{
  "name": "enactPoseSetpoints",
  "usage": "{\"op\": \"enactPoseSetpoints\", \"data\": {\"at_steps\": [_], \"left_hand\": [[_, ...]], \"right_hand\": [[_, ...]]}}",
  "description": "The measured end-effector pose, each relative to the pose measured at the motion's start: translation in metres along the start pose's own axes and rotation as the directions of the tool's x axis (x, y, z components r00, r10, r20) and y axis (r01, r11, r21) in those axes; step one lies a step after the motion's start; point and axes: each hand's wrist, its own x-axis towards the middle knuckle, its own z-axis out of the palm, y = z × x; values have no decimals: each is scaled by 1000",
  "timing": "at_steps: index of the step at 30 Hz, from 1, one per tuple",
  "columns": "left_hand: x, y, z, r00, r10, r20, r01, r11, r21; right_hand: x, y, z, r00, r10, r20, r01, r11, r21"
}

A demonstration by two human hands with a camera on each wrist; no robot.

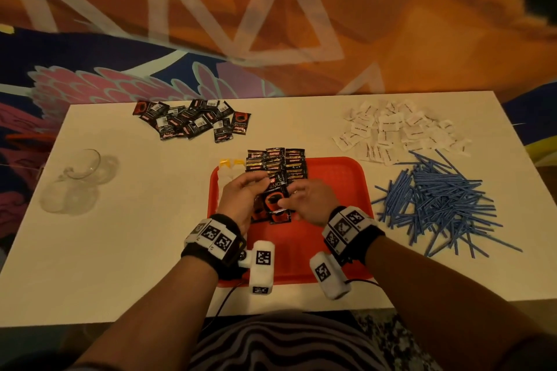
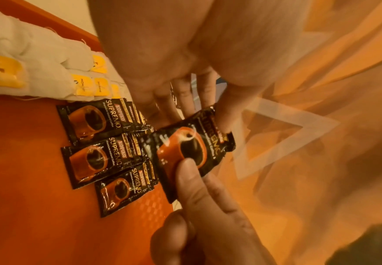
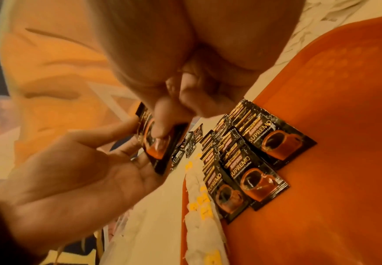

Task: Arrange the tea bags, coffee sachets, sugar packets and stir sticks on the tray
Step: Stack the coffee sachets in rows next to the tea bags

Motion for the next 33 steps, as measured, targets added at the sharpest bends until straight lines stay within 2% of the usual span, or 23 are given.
{"op": "enactPoseSetpoints", "data": {"at_steps": [3, 6, 9, 12, 14, 16, 19, 22, 24, 27, 29, 31, 33], "left_hand": [[1, 1, -1, 998, 58, -14, -58, 998, 38], [3, -2, 0, 999, 27, -24, -24, 994, 104], [4, -12, 5, 1000, 9, -26, -4, 981, 194], [7, -23, 7, 998, 59, -17, -49, 939, 341], [10, -28, 8, 997, 78, 0, -71, 906, 417], [12, -31, 9, 997, 74, 0, -66, 887, 456], [15, -37, 12, 997, 71, -4, -60, 870, 489], [17, -42, 16, 996, 80, 48, -93, 793, 602], [21, -45, 18, 995, 94, 19, -83, 749, 657], [24, -44, 22, 990, 93, -110, -7, 793, 610], [27, -44, 19, 980, 114, -163, 8, 797, 605], [29, -47, 12, 980, 169, -108, -50, 727, 684], [30, -53, 1, 974, 228, 12, -135, 530, 837]], "right_hand": [[1, 1, 2, 1000, 14, 25, -14, 1000, -2], [5, 6, 5, 999, 43, -19, -42, 999, 32], [9, 8, 8, 999, 14, -51, -16, 999, -37], [9, 12, 11, 1000, -17, -24, 14, 994, -110], [6, 16, 13, 999, -24, 35, 27, 997, -78], [4, 21, 12, 997, -45, 58, 47, 998, -41], [4, 28, 12, 994, -97, 52, 103, 987, -124], [4, 32, 13, 996, -65, 67, 73, 989, -128], [3, 33, 14, 996, -46, 79, 56, 991, -122], [5, 41, 14, 998, -33, 52, 42, 982, -182], [14, 56, 10, 999, 34, -2, -34, 982, -188], [25, 76, 2, 989, 142, -48, -149, 971, -186], [35, 94, -6, 975, 211, -65, -221, 953, -208]]}}
